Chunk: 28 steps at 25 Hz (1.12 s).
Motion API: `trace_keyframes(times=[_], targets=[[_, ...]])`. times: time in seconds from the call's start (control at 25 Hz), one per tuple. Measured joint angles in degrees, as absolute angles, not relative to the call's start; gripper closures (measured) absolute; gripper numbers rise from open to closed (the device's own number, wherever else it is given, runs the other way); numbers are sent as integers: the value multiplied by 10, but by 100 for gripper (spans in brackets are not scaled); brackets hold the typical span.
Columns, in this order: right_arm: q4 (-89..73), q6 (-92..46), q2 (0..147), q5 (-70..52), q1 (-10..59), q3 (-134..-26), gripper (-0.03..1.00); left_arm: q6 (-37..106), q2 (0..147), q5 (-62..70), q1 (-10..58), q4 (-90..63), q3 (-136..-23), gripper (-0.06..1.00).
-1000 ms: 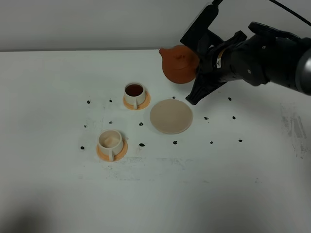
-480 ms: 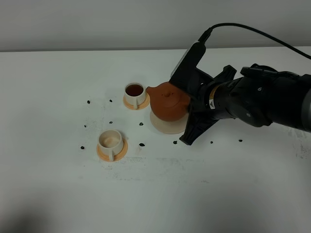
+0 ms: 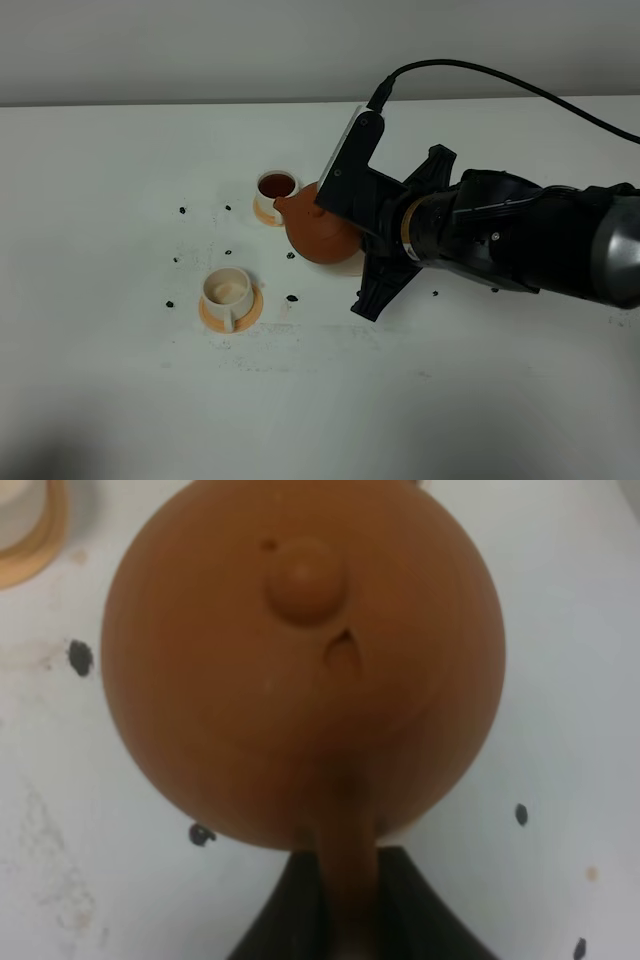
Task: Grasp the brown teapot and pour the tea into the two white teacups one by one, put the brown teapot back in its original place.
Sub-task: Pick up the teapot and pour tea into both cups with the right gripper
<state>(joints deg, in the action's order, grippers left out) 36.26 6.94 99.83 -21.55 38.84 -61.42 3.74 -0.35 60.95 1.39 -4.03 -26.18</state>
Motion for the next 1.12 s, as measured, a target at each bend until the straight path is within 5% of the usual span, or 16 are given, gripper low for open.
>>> trace_keyframes(times=[1.12], targets=[[514,97,1088,-256,453,-653,88,37,-4,609,14,-41,-262,65]])
